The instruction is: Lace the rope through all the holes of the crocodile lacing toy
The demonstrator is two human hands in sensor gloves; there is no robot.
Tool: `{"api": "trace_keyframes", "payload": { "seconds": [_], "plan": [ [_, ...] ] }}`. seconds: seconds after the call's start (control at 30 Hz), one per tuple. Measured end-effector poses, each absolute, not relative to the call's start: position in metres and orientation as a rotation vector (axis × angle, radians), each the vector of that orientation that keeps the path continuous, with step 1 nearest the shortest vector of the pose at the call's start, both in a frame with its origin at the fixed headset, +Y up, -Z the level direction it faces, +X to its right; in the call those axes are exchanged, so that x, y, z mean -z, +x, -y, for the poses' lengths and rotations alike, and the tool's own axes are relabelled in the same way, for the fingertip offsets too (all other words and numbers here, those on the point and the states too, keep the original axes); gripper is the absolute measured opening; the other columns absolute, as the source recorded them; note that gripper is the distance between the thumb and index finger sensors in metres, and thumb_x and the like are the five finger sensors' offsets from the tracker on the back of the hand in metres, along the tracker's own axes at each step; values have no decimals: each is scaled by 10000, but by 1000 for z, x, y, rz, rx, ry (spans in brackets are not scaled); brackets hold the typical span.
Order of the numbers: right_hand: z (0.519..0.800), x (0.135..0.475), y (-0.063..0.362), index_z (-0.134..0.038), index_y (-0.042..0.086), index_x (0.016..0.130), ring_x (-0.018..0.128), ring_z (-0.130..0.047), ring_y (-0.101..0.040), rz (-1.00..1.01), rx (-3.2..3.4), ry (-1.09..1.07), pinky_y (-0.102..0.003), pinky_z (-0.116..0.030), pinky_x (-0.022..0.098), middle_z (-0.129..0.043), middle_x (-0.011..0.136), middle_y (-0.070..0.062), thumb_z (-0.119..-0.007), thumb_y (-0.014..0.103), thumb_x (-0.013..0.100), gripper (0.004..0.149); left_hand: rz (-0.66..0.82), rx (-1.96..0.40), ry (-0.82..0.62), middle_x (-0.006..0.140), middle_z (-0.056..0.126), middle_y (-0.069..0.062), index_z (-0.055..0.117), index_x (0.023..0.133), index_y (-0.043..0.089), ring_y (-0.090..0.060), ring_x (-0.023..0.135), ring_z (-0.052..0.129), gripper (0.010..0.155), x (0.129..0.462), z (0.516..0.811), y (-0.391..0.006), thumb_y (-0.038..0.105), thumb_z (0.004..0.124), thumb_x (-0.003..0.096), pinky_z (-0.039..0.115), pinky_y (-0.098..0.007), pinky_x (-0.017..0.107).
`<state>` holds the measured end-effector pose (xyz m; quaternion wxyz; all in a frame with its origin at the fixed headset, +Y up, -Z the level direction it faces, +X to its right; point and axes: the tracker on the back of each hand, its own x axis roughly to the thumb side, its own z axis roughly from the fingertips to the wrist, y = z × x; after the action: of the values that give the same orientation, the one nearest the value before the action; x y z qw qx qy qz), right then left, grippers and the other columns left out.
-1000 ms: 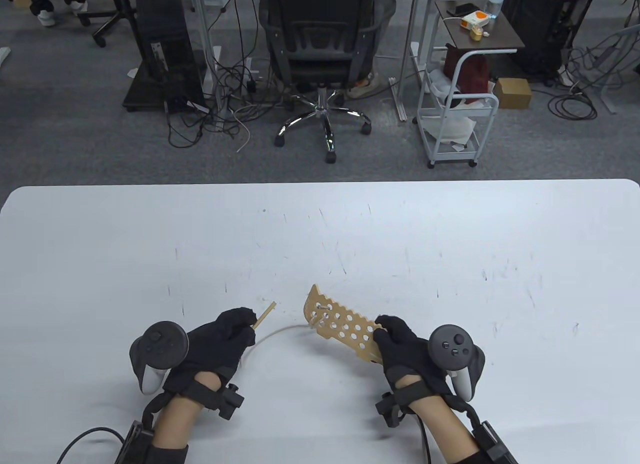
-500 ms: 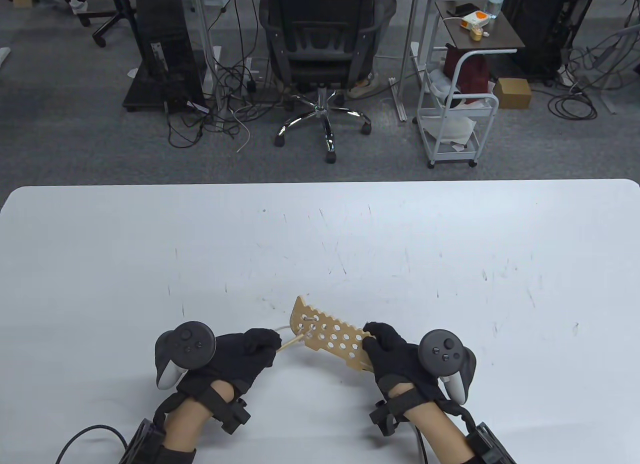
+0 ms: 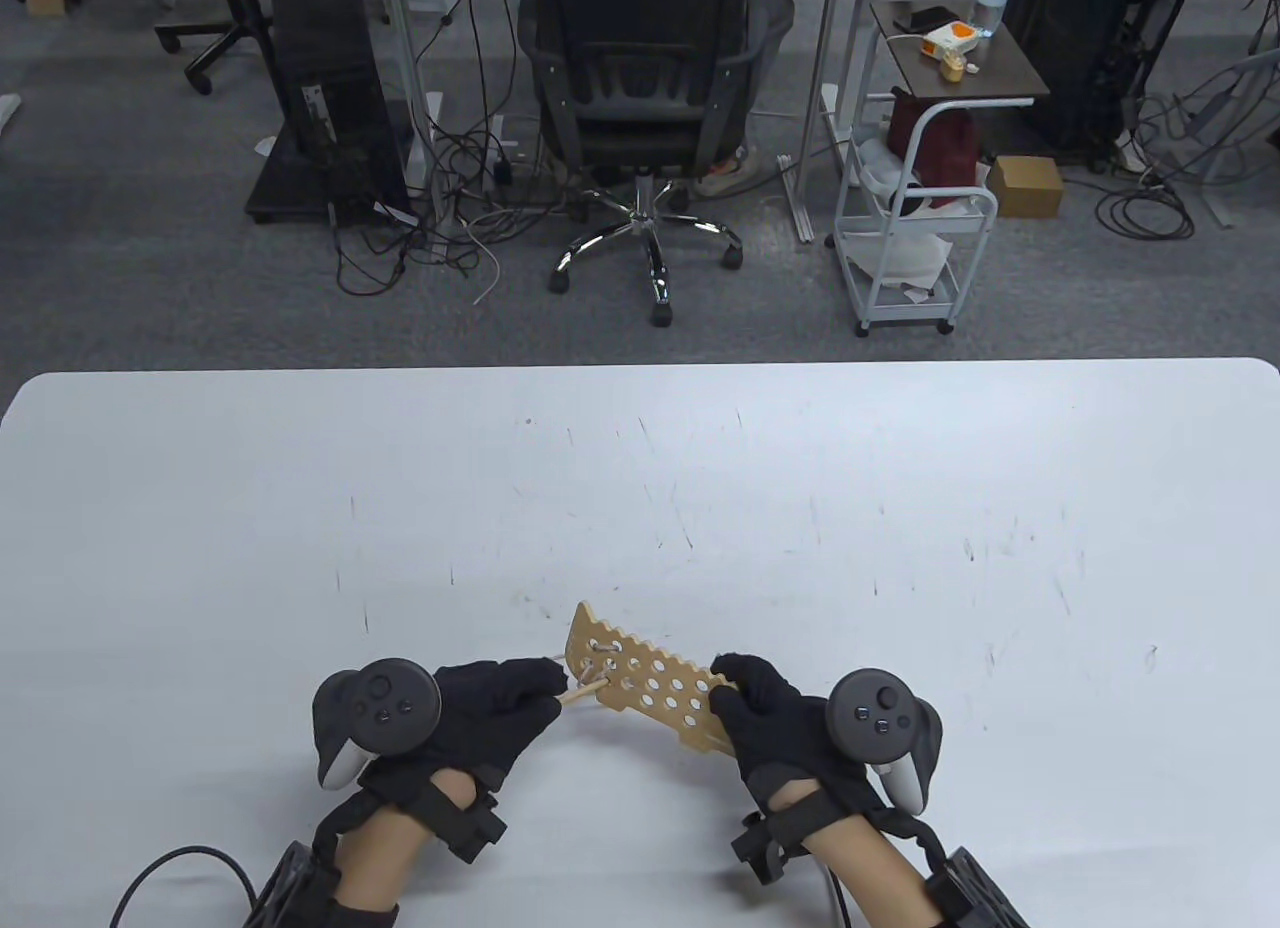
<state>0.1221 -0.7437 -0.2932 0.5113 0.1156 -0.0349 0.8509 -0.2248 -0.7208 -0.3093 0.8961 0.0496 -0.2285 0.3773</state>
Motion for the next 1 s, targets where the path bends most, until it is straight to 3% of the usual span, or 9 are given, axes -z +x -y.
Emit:
{"api": "trace_keyframes", "payload": {
  "seconds": [0.13,0.2,0.33,0.47,0.73,1.0],
  "plan": [
    [744,292,120,-698,124,873,443,-1045,-268,84,-2045,295,-465,-783,424,-942,680,-73,-749,369,473,472,473,-786,163,603,1047,36,860,863,312,-219,547,1027,484,306,717,-224,434,927,400,712,-517,675],
    [744,292,119,-697,124,873,442,-1046,-267,82,-2038,305,-465,-783,424,-942,680,-71,-749,368,473,472,467,-765,186,687,996,46,829,890,341,-227,632,976,513,304,717,-223,451,924,398,680,-520,696],
    [743,291,117,-695,122,873,445,-1046,-265,82,-2021,324,-462,-785,425,-944,679,-71,-748,371,473,475,448,-701,230,962,729,2,765,940,412,-296,890,724,572,300,713,-222,485,917,393,537,-543,754],
    [743,290,115,-695,121,873,447,-1045,-266,88,-1977,349,-465,-783,427,-947,676,-71,-749,371,474,474,443,-711,229,1109,492,-45,647,1006,465,-345,1015,513,678,299,714,-221,532,909,384,439,-555,779],
    [743,288,110,-698,115,872,442,-1050,-266,64,-1927,398,-465,-788,423,-949,676,-76,-756,373,471,480,431,-677,224,1171,223,-45,438,1054,552,-358,1090,298,807,299,718,-215,559,894,387,379,-567,794],
    [744,286,104,-708,101,868,436,-1060,-269,8,-1849,439,-466,-797,416,-954,674,-91,-770,371,465,489,425,-631,223,1169,144,-40,388,1050,577,-358,1100,231,828,297,720,-208,559,889,391,362,-566,799]
  ]
}}
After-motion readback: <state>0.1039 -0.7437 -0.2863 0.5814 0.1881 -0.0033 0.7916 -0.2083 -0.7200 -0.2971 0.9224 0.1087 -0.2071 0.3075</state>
